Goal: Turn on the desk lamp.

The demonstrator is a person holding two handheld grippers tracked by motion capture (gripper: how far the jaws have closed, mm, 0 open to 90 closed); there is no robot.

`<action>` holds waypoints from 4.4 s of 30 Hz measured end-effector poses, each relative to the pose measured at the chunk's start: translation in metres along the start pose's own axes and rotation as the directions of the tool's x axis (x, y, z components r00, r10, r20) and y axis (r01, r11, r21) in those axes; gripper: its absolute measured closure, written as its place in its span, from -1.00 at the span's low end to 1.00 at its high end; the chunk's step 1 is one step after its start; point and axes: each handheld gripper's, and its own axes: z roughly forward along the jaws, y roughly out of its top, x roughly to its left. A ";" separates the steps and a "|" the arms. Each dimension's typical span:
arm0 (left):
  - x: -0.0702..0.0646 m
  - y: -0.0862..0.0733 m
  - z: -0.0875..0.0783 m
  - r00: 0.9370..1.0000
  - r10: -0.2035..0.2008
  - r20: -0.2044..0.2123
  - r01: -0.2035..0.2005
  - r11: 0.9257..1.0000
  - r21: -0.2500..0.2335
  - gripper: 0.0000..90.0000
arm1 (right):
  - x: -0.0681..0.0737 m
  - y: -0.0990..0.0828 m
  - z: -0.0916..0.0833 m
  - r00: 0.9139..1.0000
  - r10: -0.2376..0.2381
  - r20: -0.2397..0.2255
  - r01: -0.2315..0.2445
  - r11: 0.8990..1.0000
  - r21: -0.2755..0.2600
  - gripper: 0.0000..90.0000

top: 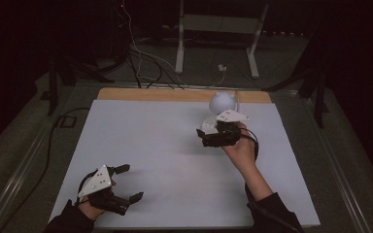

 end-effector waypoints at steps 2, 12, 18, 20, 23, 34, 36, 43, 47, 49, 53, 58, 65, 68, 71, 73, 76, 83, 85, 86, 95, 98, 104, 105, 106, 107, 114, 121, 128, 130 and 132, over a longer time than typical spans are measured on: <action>0.000 0.000 0.000 1.000 0.001 -0.001 -0.001 1.000 0.000 -0.99 | 0.002 -0.002 0.002 1.000 -0.002 -0.003 0.002 1.000 -0.001 -0.89; 0.000 0.000 0.000 1.000 -0.001 0.001 0.001 1.000 0.002 -0.99 | 0.007 -0.009 0.006 1.000 -0.011 -0.018 0.011 1.000 0.009 -0.78; 0.000 0.000 0.000 1.000 -0.002 0.001 0.002 1.000 0.004 -0.99 | 0.006 -0.015 0.010 1.000 -0.023 0.018 0.022 0.999 0.029 -0.52; 0.000 0.000 0.000 1.000 -0.001 0.002 0.001 1.000 0.003 -0.99 | 0.006 -0.016 0.011 0.999 -0.022 0.039 0.020 0.999 0.033 -0.42; 0.000 0.000 0.000 1.000 -0.003 0.003 0.003 1.000 0.005 -0.99 | 0.005 -0.018 0.014 0.998 -0.005 0.060 0.002 0.999 0.037 -0.23; 0.000 0.000 0.001 1.000 -0.005 0.003 0.005 1.000 0.006 -0.99 | -0.002 -0.025 0.020 0.987 0.058 0.153 -0.071 0.994 0.078 0.41; 0.000 0.000 0.000 1.000 -0.005 0.002 0.005 1.000 0.005 -0.99 | -0.004 -0.026 0.021 0.985 0.075 0.157 -0.090 0.992 0.089 0.57; 0.000 0.000 0.000 1.000 -0.006 0.002 0.006 1.000 0.005 -0.99 | -0.011 -0.031 0.024 0.978 0.096 0.185 -0.119 0.986 0.119 1.00; 0.000 0.000 0.001 1.000 -0.007 0.003 0.007 1.000 0.007 -0.99 | -0.012 -0.035 0.027 0.976 0.097 0.197 -0.122 0.985 0.120 1.00; 0.000 0.000 0.000 1.000 -0.007 0.003 0.007 1.000 0.006 -0.99 | -0.012 -0.037 0.030 0.975 0.100 0.199 -0.126 0.985 0.119 1.00; 0.000 0.000 0.001 1.000 -0.009 0.002 0.009 1.000 0.008 -0.99 | -0.014 -0.042 0.035 0.973 0.105 0.207 -0.134 0.982 0.132 1.00; 0.000 0.000 0.001 1.000 -0.010 0.003 0.010 1.000 0.007 -0.99 | -0.017 -0.047 0.041 0.972 0.105 0.211 -0.138 0.979 0.150 1.00; 0.001 -0.001 0.001 1.000 -0.014 0.000 0.014 1.000 0.005 -0.99 | -0.018 -0.051 0.045 0.971 0.110 0.214 -0.146 0.976 0.160 1.00; 0.000 -0.001 0.001 1.000 -0.011 0.001 0.011 1.000 0.006 -0.99 | -0.019 -0.053 0.047 0.970 0.112 0.217 -0.149 0.976 0.162 1.00; 0.000 -0.001 0.001 1.000 -0.010 -0.004 0.010 1.000 0.012 -0.99 | -0.020 -0.055 0.048 0.969 0.123 0.216 -0.160 0.973 0.164 1.00; 0.001 -0.001 0.001 1.000 -0.011 -0.006 0.011 1.000 0.007 -0.99 | -0.020 -0.056 0.049 0.969 0.122 0.214 -0.158 0.974 0.164 1.00; 0.001 -0.001 0.001 1.000 -0.012 -0.007 0.012 1.000 0.009 -0.99 | -0.020 -0.056 0.050 0.969 0.118 0.217 -0.154 0.975 0.159 1.00; 0.000 -0.001 0.001 1.000 -0.013 -0.005 0.013 1.000 0.007 -0.99 | -0.019 -0.056 0.050 0.969 0.114 0.219 -0.151 0.976 0.159 1.00; 0.000 -0.001 0.001 1.000 -0.012 -0.005 0.012 1.000 0.007 -0.99 | -0.019 -0.056 0.050 0.969 0.112 0.221 -0.149 0.975 0.162 1.00; 0.000 -0.001 0.001 1.000 -0.013 -0.004 0.013 1.000 0.006 -0.99 | -0.019 -0.056 0.051 0.969 0.114 0.220 -0.151 0.975 0.161 1.00; 0.000 -0.001 0.001 1.000 -0.010 -0.001 0.010 1.000 0.009 -0.99 | -0.020 -0.058 0.050 0.969 0.121 0.215 -0.155 0.976 0.153 1.00; 0.000 0.000 0.001 1.000 -0.014 -0.001 0.014 1.000 0.005 -0.99 | -0.020 -0.057 0.049 0.969 0.141 0.203 -0.172 0.975 0.142 1.00; 0.001 0.000 0.001 1.000 -0.017 -0.002 0.017 1.000 0.006 -0.99 | -0.015 -0.049 0.040 0.974 0.150 0.171 -0.168 0.981 0.093 0.79; 0.001 -0.001 0.001 1.000 -0.016 -0.002 0.016 1.000 0.008 -0.99 | -0.015 -0.047 0.038 0.975 0.155 0.160 -0.170 0.982 0.081 0.69; 0.001 -0.001 0.001 1.000 -0.016 -0.002 0.016 1.000 0.008 -0.99 | -0.014 -0.046 0.036 0.976 0.155 0.150 -0.167 0.983 0.071 0.57; 0.001 0.000 0.001 1.000 -0.016 -0.001 0.016 1.000 0.008 -0.99 | -0.014 -0.046 0.035 0.979 0.156 0.133 -0.166 0.984 0.067 0.42; 0.001 0.000 0.001 1.000 -0.016 -0.003 0.016 1.000 0.008 -0.99 | -0.013 -0.048 0.021 0.989 0.145 0.037 -0.146 0.989 0.017 -0.48; 0.001 0.000 0.001 1.000 -0.019 0.000 0.019 1.000 0.008 -0.99 | -0.014 -0.050 0.001 0.985 0.173 -0.016 -0.173 0.985 -0.006 -0.94; 0.001 0.000 0.001 1.000 -0.020 0.004 0.020 1.000 0.008 -0.99 | -0.010 -0.049 -0.020 0.989 0.136 -0.060 -0.135 0.991 0.025 -1.00; 0.001 0.000 0.001 1.000 -0.018 0.003 0.018 1.000 0.008 -0.99 | -0.011 -0.050 -0.023 0.988 0.136 -0.069 -0.135 0.991 0.024 -1.00; 0.001 0.000 0.001 1.000 -0.023 0.004 0.023 1.000 0.004 -0.99 | -0.009 -0.052 -0.031 0.993 0.107 -0.058 -0.106 0.994 0.027 -1.00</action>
